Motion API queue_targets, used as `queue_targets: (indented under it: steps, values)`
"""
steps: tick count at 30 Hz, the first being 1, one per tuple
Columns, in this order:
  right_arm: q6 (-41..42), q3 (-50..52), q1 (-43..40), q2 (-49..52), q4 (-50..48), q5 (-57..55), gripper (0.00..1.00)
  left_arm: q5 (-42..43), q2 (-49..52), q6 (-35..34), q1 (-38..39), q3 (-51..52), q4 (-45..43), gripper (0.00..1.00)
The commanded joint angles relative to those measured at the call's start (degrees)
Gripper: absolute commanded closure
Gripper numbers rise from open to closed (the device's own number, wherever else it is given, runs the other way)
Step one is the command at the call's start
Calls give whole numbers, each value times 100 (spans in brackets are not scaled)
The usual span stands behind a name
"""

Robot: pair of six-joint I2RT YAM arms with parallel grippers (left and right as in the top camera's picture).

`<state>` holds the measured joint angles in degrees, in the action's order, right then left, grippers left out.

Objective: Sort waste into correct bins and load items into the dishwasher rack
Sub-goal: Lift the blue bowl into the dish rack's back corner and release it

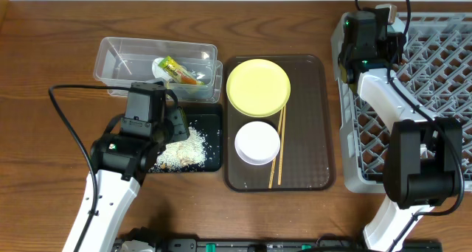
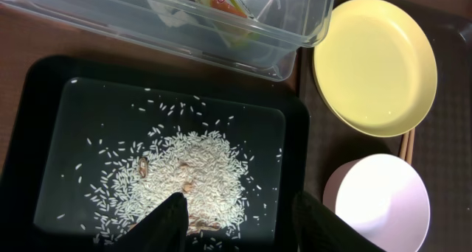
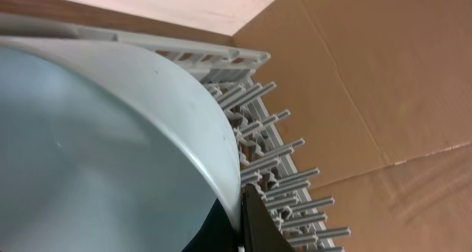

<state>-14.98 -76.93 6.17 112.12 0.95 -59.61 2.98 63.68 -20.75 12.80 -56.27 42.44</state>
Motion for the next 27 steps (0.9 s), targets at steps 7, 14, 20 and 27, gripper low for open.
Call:
queue_targets:
  steps: [7, 14, 20, 27]
  values:
    - [422, -7, 129, 114, 42, -426, 99, -66, 31, 9, -24, -22, 22, 51]
    - [-243, -7, 87, 116, -1110, -935, 99, -66, 31, 9, -24, -22, 37, 51]
    - [-118, -7, 94, 149, -1075, -866, 99, -66, 31, 9, -24, -22, 39, 51]
    - [345, -4, 94, 149, -581, -284, 99, -66, 31, 9, -24, -22, 39, 51]
